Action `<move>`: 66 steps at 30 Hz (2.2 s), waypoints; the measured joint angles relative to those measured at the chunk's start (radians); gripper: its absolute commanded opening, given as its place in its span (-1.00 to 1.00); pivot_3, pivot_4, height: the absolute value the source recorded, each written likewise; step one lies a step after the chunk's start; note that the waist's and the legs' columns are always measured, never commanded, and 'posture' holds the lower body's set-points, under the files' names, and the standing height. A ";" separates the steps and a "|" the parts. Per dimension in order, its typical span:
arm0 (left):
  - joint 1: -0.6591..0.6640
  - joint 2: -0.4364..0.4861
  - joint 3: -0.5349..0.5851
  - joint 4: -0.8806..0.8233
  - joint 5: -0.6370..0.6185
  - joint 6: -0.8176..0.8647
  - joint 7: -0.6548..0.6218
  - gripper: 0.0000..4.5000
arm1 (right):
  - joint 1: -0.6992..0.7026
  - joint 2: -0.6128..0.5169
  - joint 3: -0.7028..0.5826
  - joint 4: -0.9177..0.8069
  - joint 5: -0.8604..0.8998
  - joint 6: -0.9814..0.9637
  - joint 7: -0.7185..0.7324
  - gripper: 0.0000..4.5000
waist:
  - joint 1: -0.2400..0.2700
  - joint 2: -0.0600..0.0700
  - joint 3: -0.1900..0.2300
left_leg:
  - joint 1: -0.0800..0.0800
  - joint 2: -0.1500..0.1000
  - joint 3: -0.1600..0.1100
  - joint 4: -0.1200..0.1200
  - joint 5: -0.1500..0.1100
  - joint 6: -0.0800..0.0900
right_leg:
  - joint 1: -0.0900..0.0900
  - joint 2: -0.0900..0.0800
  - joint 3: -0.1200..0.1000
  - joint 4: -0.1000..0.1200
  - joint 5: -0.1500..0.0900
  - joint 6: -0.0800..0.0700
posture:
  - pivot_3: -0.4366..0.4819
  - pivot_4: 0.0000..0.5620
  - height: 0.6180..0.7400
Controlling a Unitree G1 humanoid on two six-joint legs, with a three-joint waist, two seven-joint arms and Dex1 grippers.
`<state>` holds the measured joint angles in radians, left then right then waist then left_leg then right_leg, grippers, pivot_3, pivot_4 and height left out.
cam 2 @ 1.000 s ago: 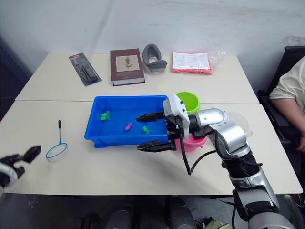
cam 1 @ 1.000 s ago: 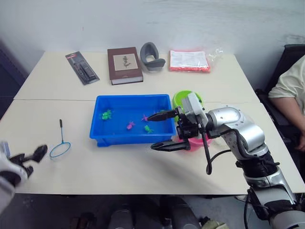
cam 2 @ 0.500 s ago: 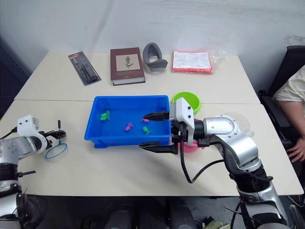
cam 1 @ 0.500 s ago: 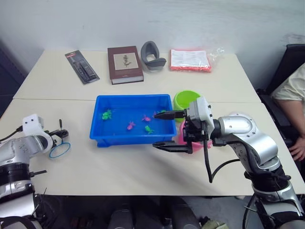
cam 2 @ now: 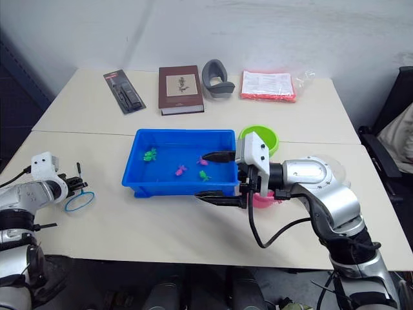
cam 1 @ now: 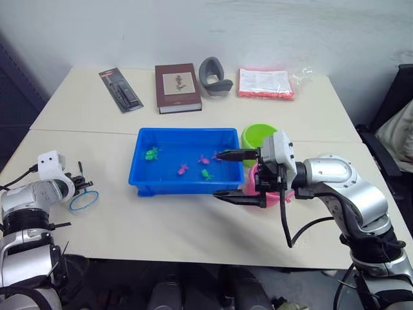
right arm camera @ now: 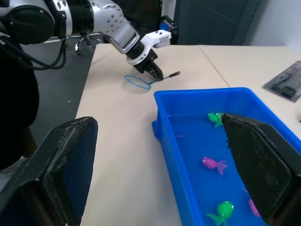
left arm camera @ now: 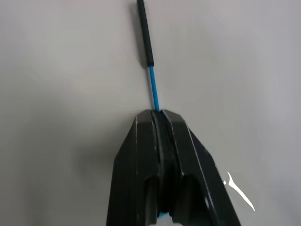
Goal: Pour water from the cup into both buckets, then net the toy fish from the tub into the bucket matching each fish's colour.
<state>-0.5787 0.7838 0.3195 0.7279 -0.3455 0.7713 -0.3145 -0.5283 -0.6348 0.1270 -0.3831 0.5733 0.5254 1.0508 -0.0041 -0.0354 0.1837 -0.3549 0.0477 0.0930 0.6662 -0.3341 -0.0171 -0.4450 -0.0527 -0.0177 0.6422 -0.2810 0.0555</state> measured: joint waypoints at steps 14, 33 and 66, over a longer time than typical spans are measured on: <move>0.393 0.439 -0.114 -1.137 -0.179 -0.153 -0.812 -0.99 | -0.202 -0.083 0.056 0.160 -0.053 -0.040 0.225 1.00 | -0.023 0.008 0.005 | -0.003 -0.001 0.000 -0.003 -0.003 0.005 | -0.001 -0.007 -0.003 -0.008 -0.001 -0.002 | -0.05 -0.47 1.00; -0.055 0.095 -0.559 -1.061 0.033 -0.213 -0.815 -1.00 | -0.241 0.039 0.220 0.220 -0.218 -0.113 0.265 0.41 | -0.023 0.008 0.005 | -0.003 0.001 0.003 0.004 -0.002 0.006 | -0.001 0.006 0.004 -0.005 0.001 0.001 | -0.05 -0.47 1.00; 0.191 0.020 -0.016 -1.147 -0.370 0.133 -0.649 0.99 | -0.001 -0.057 -0.098 0.027 0.003 0.505 -0.075 -1.00 | -0.031 0.007 0.005 | -0.002 0.005 0.002 0.013 -0.004 0.002 | 0.000 0.004 0.005 0.002 0.000 0.000 | -0.05 -0.47 1.00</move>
<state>-0.3876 0.8037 0.3031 -0.4191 -0.7153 0.9040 -0.9637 -0.5295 -0.6919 0.0289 -0.3557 0.5762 1.0301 0.9755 -0.0348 -0.0279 0.1884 -0.3571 0.0527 0.0945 0.6792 -0.3378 -0.0150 -0.4455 -0.0490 -0.0123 0.6445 -0.2811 0.0552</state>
